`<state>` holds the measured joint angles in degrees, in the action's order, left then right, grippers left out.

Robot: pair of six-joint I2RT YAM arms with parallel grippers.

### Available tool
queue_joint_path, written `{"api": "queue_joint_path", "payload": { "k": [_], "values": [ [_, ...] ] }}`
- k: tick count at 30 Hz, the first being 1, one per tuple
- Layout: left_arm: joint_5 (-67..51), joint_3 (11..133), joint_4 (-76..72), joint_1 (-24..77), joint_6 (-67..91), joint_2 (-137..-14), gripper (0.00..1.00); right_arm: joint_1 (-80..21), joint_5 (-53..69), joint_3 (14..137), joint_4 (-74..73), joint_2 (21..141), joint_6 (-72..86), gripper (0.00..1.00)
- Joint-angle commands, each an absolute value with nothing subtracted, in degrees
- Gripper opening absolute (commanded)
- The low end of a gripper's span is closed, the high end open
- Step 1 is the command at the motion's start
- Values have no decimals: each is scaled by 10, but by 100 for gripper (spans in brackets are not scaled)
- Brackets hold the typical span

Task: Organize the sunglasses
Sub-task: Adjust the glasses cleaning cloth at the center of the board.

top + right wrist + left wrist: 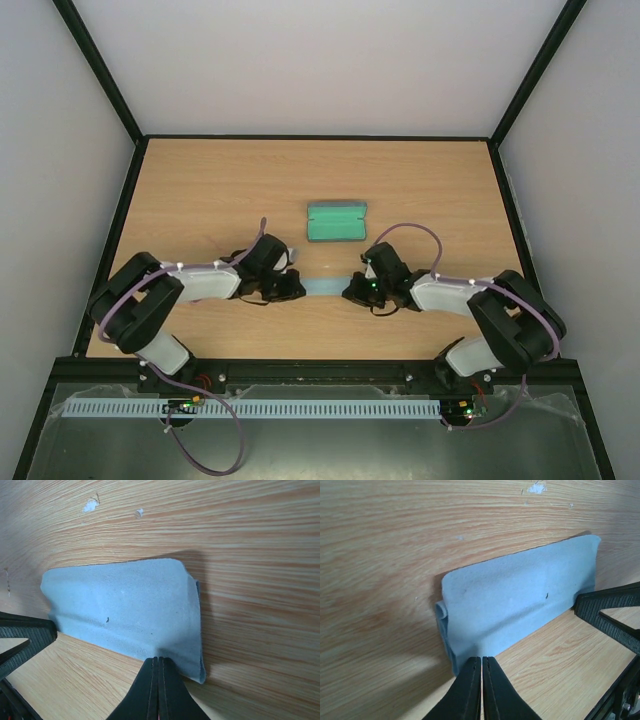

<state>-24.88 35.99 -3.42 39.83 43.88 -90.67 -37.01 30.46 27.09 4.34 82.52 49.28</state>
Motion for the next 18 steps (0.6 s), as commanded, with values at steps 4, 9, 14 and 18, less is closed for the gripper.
{"api": "queue_joint_path", "payload": {
  "k": [4, 9, 14, 18],
  "values": [
    [-232, 345, -4, 390, 429, -868, 6, -361, 269, 260, -12, 789, 478, 2],
    [-229, 340, 4, 383, 426, -858, 6, -361, 255, 273, -55, 744, 472, 6],
    [-224, 355, 33, 377, 431, -822, 10, -360, 248, 307, -92, 707, 465, 11],
    [-235, 399, 40, 378, 433, -822, 20, -360, 277, 342, -75, 732, 457, 12]
  ]
}}
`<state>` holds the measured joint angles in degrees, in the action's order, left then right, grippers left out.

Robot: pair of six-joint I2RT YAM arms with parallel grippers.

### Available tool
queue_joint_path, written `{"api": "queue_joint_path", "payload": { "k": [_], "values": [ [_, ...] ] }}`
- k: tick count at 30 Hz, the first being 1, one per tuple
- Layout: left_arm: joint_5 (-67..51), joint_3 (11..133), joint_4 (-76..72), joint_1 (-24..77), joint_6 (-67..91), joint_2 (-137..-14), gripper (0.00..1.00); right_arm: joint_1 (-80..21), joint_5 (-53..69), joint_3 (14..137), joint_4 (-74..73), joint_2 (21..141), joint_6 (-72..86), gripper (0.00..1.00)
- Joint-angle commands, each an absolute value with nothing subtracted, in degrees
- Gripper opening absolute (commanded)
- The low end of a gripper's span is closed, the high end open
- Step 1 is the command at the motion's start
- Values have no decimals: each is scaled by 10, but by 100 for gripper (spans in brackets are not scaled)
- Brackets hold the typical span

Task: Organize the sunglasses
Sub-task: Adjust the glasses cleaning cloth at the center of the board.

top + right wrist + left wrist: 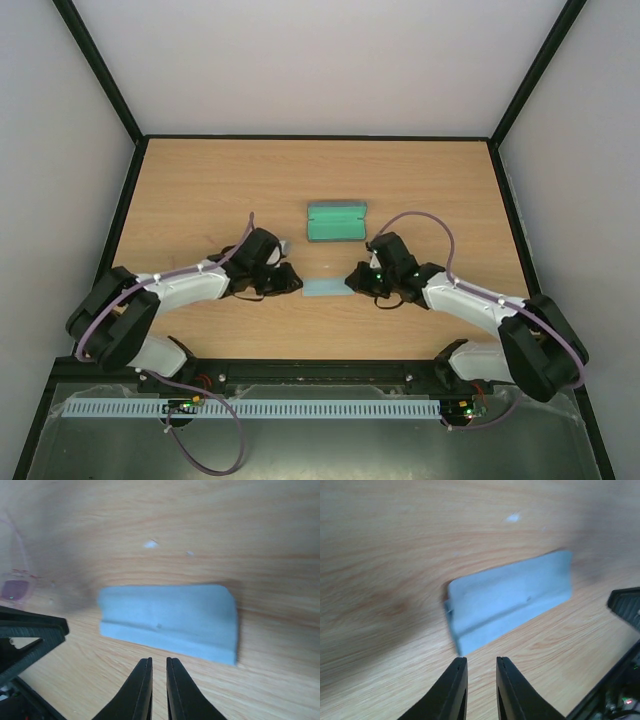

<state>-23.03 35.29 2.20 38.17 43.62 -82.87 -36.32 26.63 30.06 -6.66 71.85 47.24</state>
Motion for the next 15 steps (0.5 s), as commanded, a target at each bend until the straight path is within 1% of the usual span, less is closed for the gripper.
{"api": "queue_joint_path", "payload": {
  "k": [1, 3, 7, 15],
  "values": [
    [-241, 413, 40, 378, 431, -833, 21, -361, 289, 356, -71, 746, 452, 12],
    [-251, 444, 39, 379, 427, -864, 20, -360, 304, 375, -60, 778, 446, 11],
    [-256, 485, 34, 386, 420, -911, 14, -360, 327, 406, -39, 846, 437, 11],
    [-255, 492, 3, 403, 426, -969, 9, -360, 340, 420, -15, 918, 430, 9]
  ]
}}
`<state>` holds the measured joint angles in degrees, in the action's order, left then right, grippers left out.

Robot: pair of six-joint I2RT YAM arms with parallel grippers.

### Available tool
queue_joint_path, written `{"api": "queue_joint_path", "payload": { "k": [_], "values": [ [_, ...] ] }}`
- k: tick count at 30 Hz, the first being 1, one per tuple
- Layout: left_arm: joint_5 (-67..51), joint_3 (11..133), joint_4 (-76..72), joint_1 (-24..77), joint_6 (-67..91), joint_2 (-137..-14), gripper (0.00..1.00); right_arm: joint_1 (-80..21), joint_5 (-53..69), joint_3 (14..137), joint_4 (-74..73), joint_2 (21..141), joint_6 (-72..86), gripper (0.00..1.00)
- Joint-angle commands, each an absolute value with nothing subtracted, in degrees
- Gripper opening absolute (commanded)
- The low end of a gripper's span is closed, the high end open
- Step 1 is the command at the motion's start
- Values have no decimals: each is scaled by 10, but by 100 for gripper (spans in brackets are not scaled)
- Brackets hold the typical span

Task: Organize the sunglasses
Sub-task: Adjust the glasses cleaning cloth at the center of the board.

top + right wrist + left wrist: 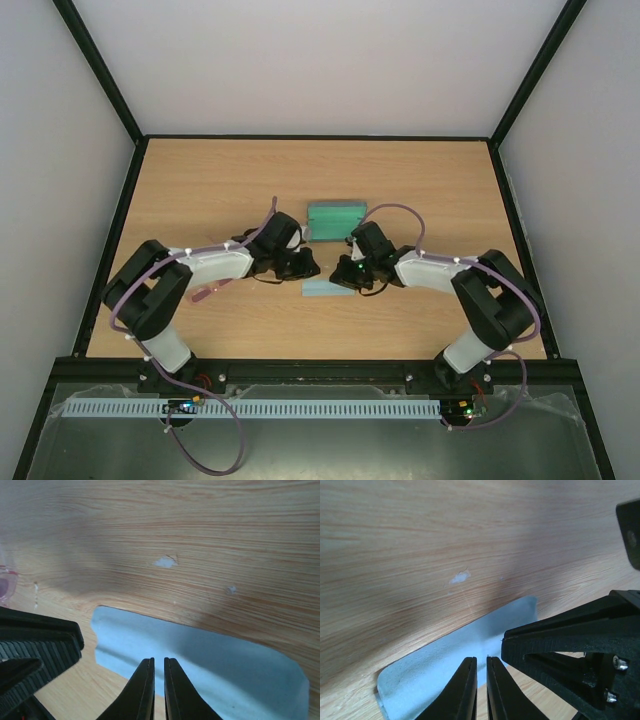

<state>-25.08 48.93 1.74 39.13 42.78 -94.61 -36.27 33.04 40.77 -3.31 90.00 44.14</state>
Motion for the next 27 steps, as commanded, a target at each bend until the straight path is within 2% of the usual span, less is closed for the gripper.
{"api": "queue_joint_path", "payload": {
  "k": [1, 9, 27],
  "values": [
    [-251, 491, 1, 405, 427, -974, 9, -360, 338, 419, -14, 921, 430, 9],
    [-231, 474, -7, 412, 429, -991, 9, -361, 296, 401, -26, 920, 424, 9],
    [-178, 443, 28, 406, 416, -951, 9, -360, 205, 384, -94, 869, 404, 19]
  ]
}}
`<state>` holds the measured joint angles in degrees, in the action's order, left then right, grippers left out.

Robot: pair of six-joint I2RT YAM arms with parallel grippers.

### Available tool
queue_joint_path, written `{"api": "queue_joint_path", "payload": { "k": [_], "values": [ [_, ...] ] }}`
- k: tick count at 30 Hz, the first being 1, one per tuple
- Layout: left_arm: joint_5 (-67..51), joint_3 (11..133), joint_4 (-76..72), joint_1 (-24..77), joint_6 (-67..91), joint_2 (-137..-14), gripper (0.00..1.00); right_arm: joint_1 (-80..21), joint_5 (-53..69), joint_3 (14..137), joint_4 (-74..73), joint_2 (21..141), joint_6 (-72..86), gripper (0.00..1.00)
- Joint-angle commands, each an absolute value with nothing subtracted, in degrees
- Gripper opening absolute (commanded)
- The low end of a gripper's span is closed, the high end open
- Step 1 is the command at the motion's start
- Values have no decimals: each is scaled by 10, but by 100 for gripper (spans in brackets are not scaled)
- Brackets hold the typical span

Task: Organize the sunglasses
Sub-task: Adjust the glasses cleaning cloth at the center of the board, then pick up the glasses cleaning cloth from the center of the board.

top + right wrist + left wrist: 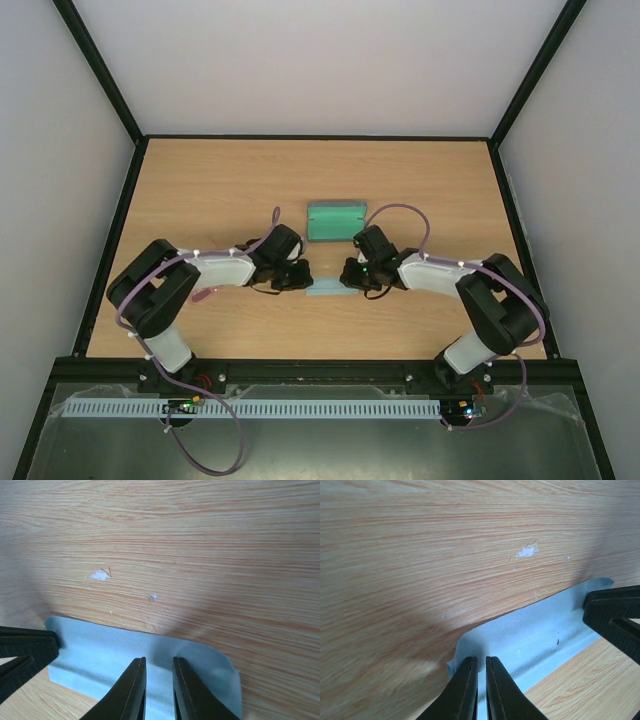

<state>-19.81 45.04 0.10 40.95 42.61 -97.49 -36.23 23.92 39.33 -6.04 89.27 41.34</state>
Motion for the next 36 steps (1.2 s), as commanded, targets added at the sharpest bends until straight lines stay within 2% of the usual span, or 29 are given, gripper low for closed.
{"api": "queue_joint_path", "payload": {
  "k": [1, 11, 17, 19, 20, 21, 22, 23, 24, 29, 36],
  "values": [
    [-176, 443, 30, 405, 415, -950, 9, -360, 202, 384, -97, 866, 404, 19],
    [-170, 444, 45, 395, 409, -932, 9, -339, 170, 365, -129, 836, 398, 22],
    [-159, 464, 87, 394, 409, -881, 18, -333, 160, 361, -157, 788, 396, 24],
    [-154, 468, 101, 394, 410, -864, 28, -333, 153, 365, -171, 773, 395, 26],
    [-152, 470, 110, 394, 410, -857, 38, -332, 150, 367, -179, 768, 394, 26],
    [-150, 472, 119, 394, 409, -848, 49, -333, 149, 368, -185, 764, 393, 27],
    [-145, 474, 131, 394, 408, -842, 64, -333, 148, 370, -192, 761, 390, 27],
    [-137, 477, 147, 395, 407, -836, 85, -333, 145, 371, -199, 758, 390, 28],
    [-127, 482, 164, 395, 405, -830, 97, -333, 142, 372, -204, 755, 389, 28],
    [-69, 496, 234, 395, 397, -806, 99, -334, 134, 372, -219, 749, 393, 31],
    [-50, 486, 238, 401, 402, -809, 99, -357, 120, 387, -213, 788, 400, 31]
  ]
}}
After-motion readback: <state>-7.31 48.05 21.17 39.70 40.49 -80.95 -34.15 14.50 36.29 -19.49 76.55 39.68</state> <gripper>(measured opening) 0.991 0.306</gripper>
